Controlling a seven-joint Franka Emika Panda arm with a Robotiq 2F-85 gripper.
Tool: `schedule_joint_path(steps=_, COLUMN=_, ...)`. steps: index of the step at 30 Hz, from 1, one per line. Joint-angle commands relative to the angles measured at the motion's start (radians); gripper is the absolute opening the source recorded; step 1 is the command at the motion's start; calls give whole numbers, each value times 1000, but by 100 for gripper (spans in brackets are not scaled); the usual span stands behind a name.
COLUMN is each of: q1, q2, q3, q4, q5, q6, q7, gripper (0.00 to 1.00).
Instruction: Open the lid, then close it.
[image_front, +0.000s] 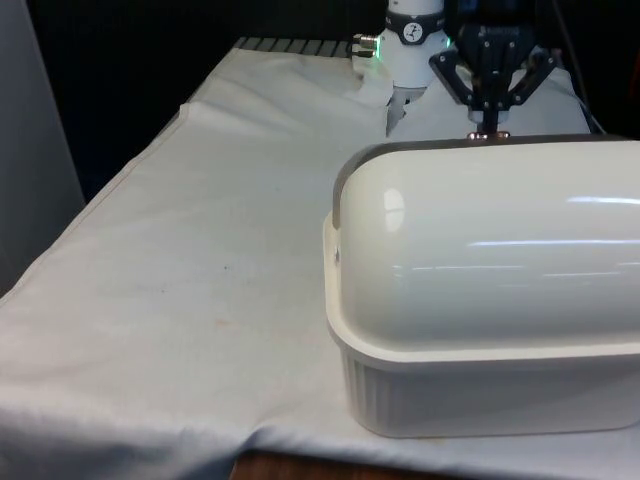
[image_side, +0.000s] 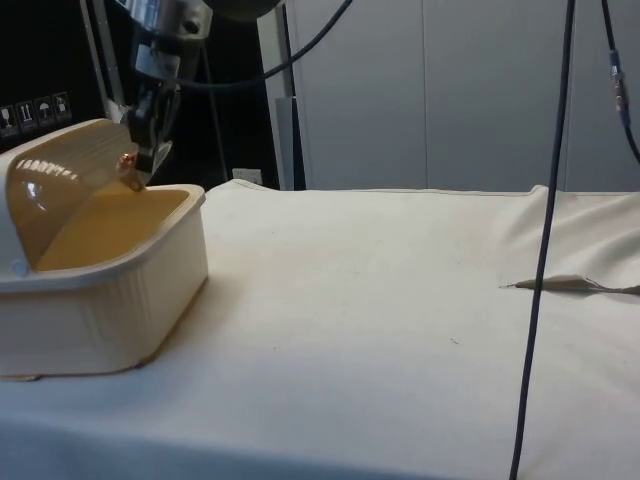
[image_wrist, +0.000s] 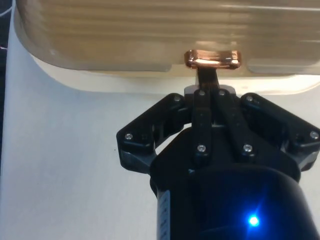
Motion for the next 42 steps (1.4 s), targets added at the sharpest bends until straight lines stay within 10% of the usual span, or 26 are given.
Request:
schedule_joint_path(steps=1, q1=4, q2=2, q3=-8, q4=7, q5=-13, q6=12, q7=9, gripper=0)
schedule_joint_path(steps=26, q1=9, q2=47, q3=-1, q4=119, q5=-8, q6=48, q7=6, gripper=0)
schedule_joint_path(steps=42, q1=10, q2=28, q3=-2, q4=199, q5=-22, q6=-37, q7=2, gripper=0)
